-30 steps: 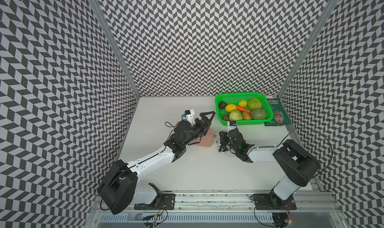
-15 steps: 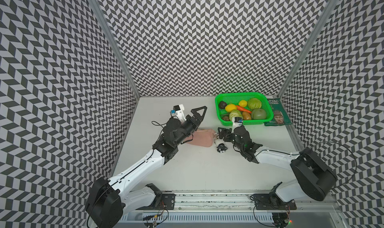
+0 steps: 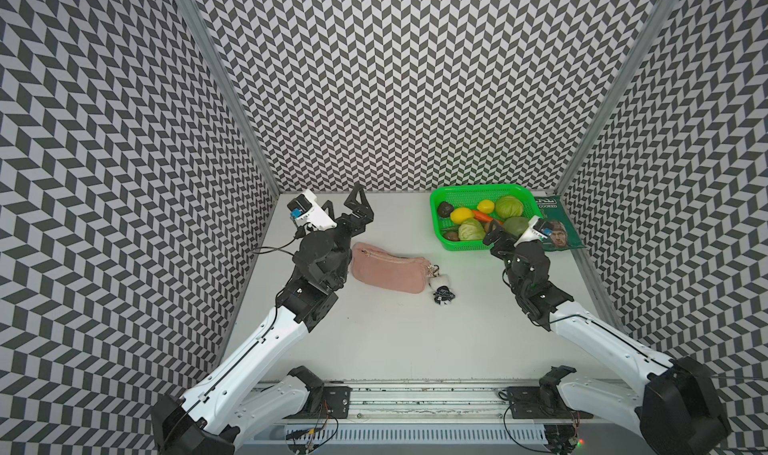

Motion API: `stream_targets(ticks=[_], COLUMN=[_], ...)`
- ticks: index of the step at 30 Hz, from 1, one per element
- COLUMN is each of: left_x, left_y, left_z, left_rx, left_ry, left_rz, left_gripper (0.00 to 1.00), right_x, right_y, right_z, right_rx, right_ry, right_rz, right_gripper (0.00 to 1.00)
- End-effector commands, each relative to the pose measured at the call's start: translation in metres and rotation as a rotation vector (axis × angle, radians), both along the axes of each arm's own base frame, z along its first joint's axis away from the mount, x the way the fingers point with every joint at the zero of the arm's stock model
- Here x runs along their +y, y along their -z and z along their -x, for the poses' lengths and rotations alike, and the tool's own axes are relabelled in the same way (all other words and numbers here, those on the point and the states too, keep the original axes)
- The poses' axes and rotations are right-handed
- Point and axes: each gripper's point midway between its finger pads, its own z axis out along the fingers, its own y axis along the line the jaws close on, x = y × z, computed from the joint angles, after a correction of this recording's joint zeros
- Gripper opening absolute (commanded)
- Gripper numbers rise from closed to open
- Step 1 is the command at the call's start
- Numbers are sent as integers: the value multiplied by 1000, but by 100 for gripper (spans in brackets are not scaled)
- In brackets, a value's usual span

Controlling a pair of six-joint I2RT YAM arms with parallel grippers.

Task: Remove the decoration from the bag
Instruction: Reset both arms

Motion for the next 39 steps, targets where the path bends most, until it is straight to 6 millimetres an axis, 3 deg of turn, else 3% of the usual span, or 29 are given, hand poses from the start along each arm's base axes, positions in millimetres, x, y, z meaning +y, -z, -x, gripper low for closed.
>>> stream_targets(ticks=[1,3,7,11,18,20,25,27,28,31,34,38,39], left_x=[54,79,130,159,158,159,168,168,166,161,141,120,117], left_y=[19,39,87,136,202,213,215,216,217,221,224,240,243], left_z=[-3,-11,-18,-21,-23,-21,-29,-34,-37,-43,-35,-27,-28], left_rx=[42,65,123,212,252,246,233,236,241,265,218,182,177], left_ry=[-281,-329,-420,-454,-368,-334,-289,-261,-241,-198,-100,-31,-16], left_rz=[-253,-270,-310,-326,-476,-485,-471,-471,-476,-487,-460,-504,-507], left_gripper=[100,100,100,100,100,100,100,100,100,100,99,99,99], right_x=[-55,-72,-99,-108,-106,-104,-71,-76,-77,-77,-78,-76,-78], right_y=[-4,4,51,74,93,87,99,98,90,103,90,103,97], right_z=[9,3,-9,-6,5,5,-5,10,10,-6,-2,-7,-6], right_rx=[-58,-22,154,172,71,20,10,-61,-91,5,-72,8,-22], right_ry=[244,299,325,344,269,244,5,33,42,2,19,-6,9], right_rz=[146,244,321,386,410,410,485,479,471,455,458,456,453], right_gripper=[99,100,100,99,100,100,100,100,100,100,100,100,100])
